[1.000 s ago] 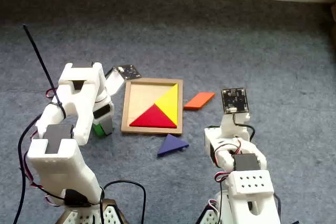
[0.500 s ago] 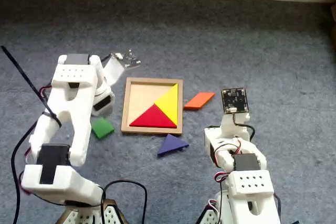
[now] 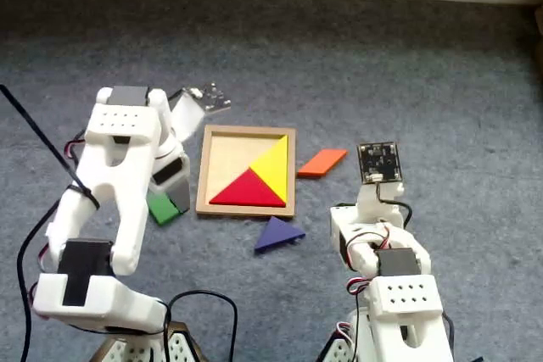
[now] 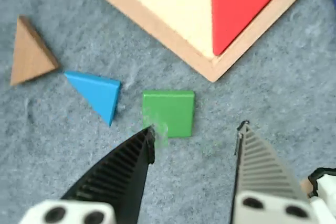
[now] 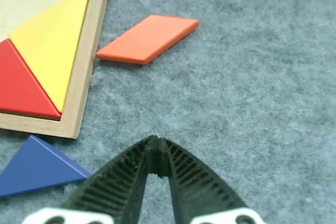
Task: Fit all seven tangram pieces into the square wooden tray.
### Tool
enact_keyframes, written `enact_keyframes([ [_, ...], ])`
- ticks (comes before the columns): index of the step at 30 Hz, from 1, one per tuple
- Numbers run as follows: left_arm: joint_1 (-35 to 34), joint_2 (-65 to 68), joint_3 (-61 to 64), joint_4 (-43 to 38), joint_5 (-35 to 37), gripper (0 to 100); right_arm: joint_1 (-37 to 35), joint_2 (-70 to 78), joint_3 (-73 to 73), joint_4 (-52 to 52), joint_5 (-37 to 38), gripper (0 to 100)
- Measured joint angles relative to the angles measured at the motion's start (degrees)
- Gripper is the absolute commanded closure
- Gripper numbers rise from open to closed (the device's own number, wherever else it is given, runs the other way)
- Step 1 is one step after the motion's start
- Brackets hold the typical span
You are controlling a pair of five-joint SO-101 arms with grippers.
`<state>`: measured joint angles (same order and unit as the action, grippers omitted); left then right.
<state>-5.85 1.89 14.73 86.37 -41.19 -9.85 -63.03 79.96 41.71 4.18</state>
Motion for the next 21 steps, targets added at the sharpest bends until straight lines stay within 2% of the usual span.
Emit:
enact_keyframes([
  [7, -4.04, 0.00, 2.20, -0.09, 0.00, 74, 0.00, 0.00, 0.00, 0.00, 0.00, 99.2],
  [15, -4.13, -0.18, 8.70, -6.86, 0.00, 74, 0.00, 0.00, 0.00, 0.00, 0.00, 99.2],
  [21, -4.13, -9.41, 14.86, -7.65, 0.00, 73, 0.00, 0.00, 0.00, 0.00, 0.00, 99.2],
])
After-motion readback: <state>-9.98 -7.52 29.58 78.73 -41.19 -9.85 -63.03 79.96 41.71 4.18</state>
